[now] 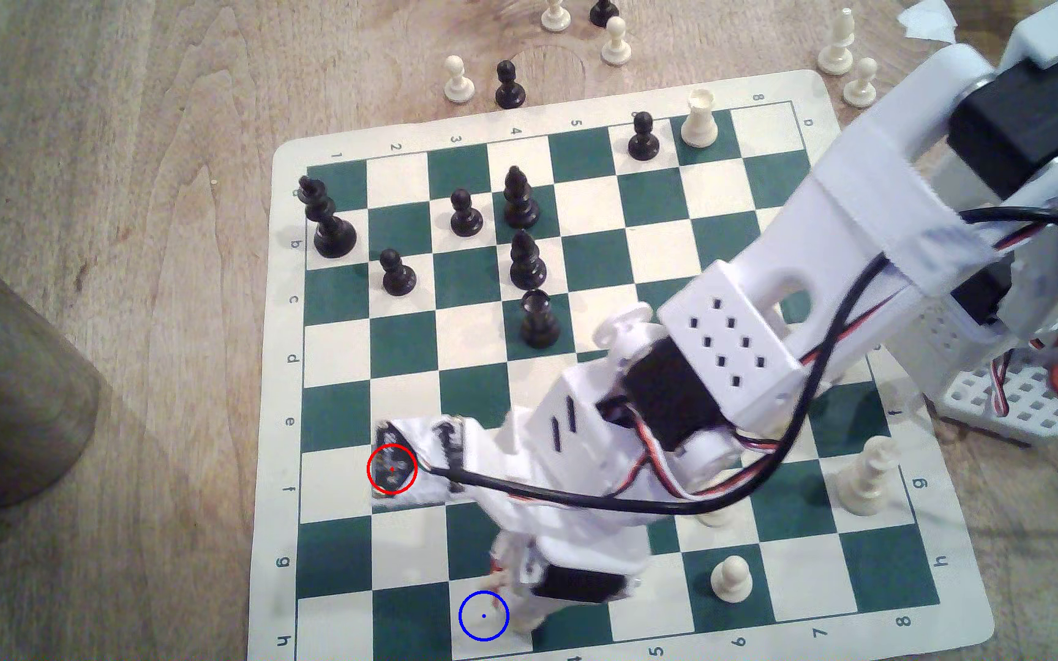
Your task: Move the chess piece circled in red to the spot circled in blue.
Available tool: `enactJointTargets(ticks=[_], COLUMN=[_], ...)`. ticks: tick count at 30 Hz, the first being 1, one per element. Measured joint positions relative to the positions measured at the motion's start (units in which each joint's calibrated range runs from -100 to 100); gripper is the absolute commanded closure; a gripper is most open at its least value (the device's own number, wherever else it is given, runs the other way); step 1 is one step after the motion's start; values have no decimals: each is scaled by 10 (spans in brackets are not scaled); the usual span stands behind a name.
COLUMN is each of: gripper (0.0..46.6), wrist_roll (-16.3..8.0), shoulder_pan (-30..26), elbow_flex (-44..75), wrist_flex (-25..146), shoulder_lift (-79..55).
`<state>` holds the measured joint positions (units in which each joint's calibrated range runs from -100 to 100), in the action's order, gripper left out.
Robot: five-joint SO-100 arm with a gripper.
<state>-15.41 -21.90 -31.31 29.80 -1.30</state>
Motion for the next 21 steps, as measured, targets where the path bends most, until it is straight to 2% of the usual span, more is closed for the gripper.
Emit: enactJointTargets(ticks=[21], gripper=[465], wrist_roll=[0], shoulder_pan=[17], elbow_flex=[34], wrist_flex=[-26], shoulder_lift=[-39])
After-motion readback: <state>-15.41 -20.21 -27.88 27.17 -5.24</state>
